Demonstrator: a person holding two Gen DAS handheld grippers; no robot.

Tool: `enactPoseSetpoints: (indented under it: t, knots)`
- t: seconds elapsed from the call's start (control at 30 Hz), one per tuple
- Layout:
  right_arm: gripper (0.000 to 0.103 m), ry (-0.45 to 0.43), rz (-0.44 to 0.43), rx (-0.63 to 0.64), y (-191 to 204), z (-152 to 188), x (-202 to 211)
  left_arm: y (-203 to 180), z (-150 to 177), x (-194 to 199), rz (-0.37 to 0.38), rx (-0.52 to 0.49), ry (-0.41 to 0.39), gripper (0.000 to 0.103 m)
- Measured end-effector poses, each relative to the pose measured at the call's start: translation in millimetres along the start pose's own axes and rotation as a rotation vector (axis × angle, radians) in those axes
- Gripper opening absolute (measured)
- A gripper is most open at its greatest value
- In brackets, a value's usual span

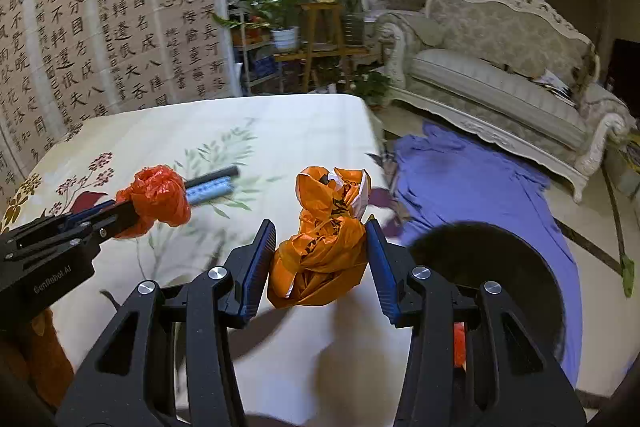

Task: Collect trash
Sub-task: 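Carry the red and orange plastic bags toward the black bin, then open both tools over the bin and swing back toward the bed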

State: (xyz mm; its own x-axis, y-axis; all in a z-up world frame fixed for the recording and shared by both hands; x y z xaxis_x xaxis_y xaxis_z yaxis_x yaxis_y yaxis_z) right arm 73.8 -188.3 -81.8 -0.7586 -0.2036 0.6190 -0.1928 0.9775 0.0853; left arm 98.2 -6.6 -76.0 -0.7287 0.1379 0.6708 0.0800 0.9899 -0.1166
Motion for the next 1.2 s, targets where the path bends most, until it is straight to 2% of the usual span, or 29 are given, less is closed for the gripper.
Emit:
enactPoseSetpoints:
  t: [0.6,1.0,1.07,1.1,1.13,1.2]
  knots:
    - [0.045,-0.015,0.202,-0.135,-116,42,37,-125,17,-12,0.095,-0.164,0.006,0.03]
    - [0.047,-0.028,0.249,-0.197,-163,48,37,-196,15,-32,0.152,-0.279,-0.003,0.03]
    - [0.056,-0.023,0.257,-0.205,-167,50,33,-204,17,-37,0.146,-0.304,0.002,0.035]
    - [0.06,-0.023,0.264,-0.209,-170,52,33,-206,18,-40,0.143,-0.308,0.005,0.041]
    - [0.06,-0.02,0.267,-0.214,-172,53,33,-207,19,-42,0.139,-0.309,0.006,0.048]
    - [0.061,-0.01,0.268,-0.227,-176,57,31,-206,20,-44,0.133,-0.304,0.008,0.054]
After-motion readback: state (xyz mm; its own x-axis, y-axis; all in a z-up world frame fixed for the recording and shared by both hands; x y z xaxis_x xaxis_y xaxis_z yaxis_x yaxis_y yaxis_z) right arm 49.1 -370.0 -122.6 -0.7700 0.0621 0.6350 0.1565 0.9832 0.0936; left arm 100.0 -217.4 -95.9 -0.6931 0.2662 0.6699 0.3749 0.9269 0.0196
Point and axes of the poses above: each gripper's, at about its wrist camera, not at the fingertips, and x roughly against the way its jaws point, y to its left, z to its underside, the point moved 9 cm from there along -x, roughly the way its jaws point, and after that the axes turned 6 degrees about -z, right-handed, at the moved point
